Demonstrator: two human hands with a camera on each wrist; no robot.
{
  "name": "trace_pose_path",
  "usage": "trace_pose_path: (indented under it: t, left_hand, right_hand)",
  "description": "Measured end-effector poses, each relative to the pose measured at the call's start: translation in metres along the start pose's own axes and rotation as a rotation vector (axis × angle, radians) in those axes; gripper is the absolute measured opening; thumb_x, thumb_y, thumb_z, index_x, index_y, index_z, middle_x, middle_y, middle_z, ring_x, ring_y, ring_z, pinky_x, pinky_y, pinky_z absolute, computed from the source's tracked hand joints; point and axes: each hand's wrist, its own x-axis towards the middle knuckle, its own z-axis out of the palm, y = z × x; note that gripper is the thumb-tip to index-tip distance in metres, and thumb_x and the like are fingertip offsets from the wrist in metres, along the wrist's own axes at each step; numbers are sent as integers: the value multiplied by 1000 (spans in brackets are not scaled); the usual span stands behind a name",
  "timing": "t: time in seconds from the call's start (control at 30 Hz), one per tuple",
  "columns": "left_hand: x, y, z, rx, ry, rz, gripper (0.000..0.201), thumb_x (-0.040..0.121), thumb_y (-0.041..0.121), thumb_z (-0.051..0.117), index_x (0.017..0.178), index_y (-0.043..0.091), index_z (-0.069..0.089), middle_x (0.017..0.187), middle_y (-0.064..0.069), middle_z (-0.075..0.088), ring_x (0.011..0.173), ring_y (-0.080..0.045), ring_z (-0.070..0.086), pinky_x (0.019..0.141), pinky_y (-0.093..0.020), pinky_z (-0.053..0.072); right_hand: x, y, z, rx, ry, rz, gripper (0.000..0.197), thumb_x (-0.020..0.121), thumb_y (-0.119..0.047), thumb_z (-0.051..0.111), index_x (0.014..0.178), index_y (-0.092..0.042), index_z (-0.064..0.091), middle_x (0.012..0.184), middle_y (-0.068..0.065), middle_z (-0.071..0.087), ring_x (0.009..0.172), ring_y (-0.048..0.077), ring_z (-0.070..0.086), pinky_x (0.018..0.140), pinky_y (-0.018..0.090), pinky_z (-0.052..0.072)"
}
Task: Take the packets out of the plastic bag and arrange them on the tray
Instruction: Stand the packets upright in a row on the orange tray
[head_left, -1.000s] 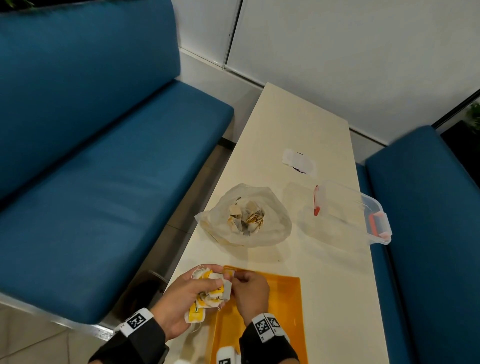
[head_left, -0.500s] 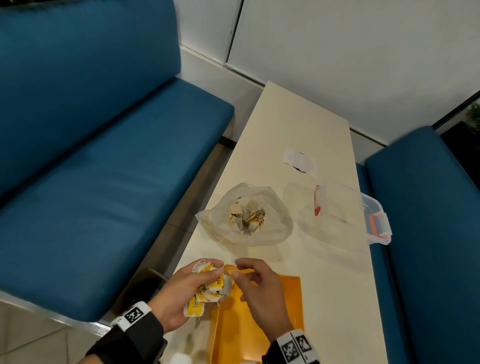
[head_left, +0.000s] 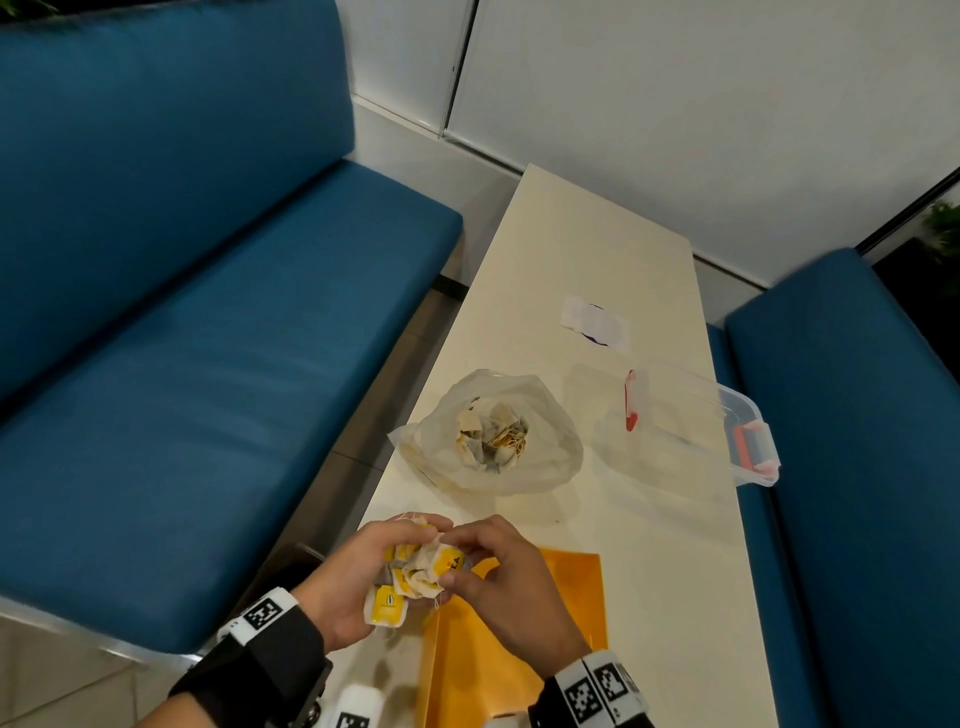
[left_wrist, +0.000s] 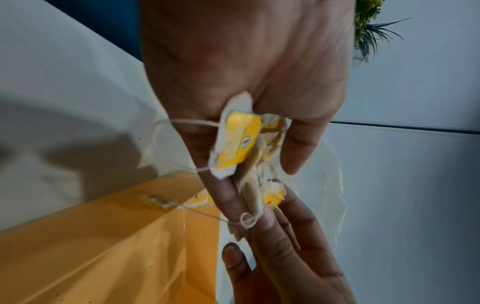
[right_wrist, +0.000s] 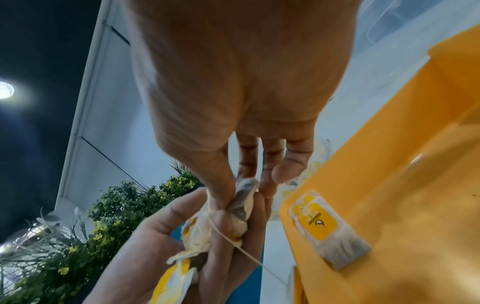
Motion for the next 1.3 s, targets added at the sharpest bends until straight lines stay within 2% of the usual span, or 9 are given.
trace_pose_path:
  t: [0.13, 0.27, 0.33, 0.43, 0.63, 0.77, 0.9, 1.1, 1.3]
  left_hand:
    - [1, 0, 0, 41, -8, 14, 44, 84, -1, 72, 126, -1, 63, 109, -32, 68, 79, -37, 69, 63, -39, 60]
    - [2, 2, 2, 96, 7, 29, 44, 82, -8, 71, 124, 0, 64, 115, -35, 68, 88, -41, 69, 62, -39, 61]
    - [2, 2, 3, 125, 0, 26, 43, 83, -8, 72, 124, -1, 64, 120, -36, 65, 94, -43, 66, 64, -39, 61]
    - [3, 3, 5, 145, 9, 22, 48, 78, -5, 79, 123, -2, 64, 112, -33, 67, 85, -39, 68, 61, -39, 60]
    - [4, 0, 7, 179, 22, -28, 50, 72, -6, 83, 119, -2, 67, 102, -27, 68, 82, -34, 67, 63, -38, 60]
    - [9, -3, 6, 235, 86, -30, 47, 73, -16, 76, 116, 0, 70, 102, -24, 71, 83, -34, 70, 61, -38, 58]
    - [8, -2, 2, 217, 115, -13, 42, 72, -10, 81, 112, 1, 71, 106, -27, 71, 85, -35, 72, 62, -38, 58]
    - [8, 2, -4, 243, 185, 22, 38, 77, -4, 81, 112, 3, 71, 97, -24, 74, 73, -29, 73, 52, -33, 56]
    - [15, -3, -16, 262, 233, 28, 37, 78, -4, 81, 113, 2, 69, 93, -27, 72, 74, -32, 71, 58, -36, 58]
  right_hand:
    - [0, -3, -5, 59, 26, 31, 26, 76, -13, 82, 88, -28, 64, 95, -4, 64, 91, 10, 61, 65, 14, 44]
    - [0, -4, -12, 58, 3, 29, 27, 73, -11, 81, 89, -26, 65, 86, -9, 64, 82, 6, 57, 64, 12, 41]
    - [0, -6, -15, 51, -25, 16, 30, 73, -9, 79, 92, -30, 68, 88, -10, 64, 81, 4, 55, 65, 12, 42]
    - [-1, -8, -18, 27, -35, -39, 28, 73, -11, 80, 81, -36, 70, 92, -7, 65, 84, 7, 57, 68, 13, 43]
    - [-1, -11, -22, 69, -9, -29, 15, 75, -17, 83, 73, -26, 71, 101, -7, 63, 96, 7, 60, 69, 12, 42]
    - [1, -6, -25, 94, 24, -24, 19, 75, -19, 84, 71, -29, 68, 87, -5, 67, 78, 6, 59, 64, 15, 43]
    - [3, -1, -33, 206, 35, 63, 13, 82, -13, 79, 81, -12, 66, 64, 6, 67, 56, 16, 63, 54, 24, 48]
    - [4, 28, -40, 241, 48, 203, 13, 88, -2, 70, 88, 3, 58, 74, 17, 73, 70, 28, 73, 58, 36, 54]
    - [-1, 46, -35, 283, -37, 352, 13, 82, 14, 64, 85, 2, 59, 68, 10, 72, 69, 20, 74, 59, 30, 52]
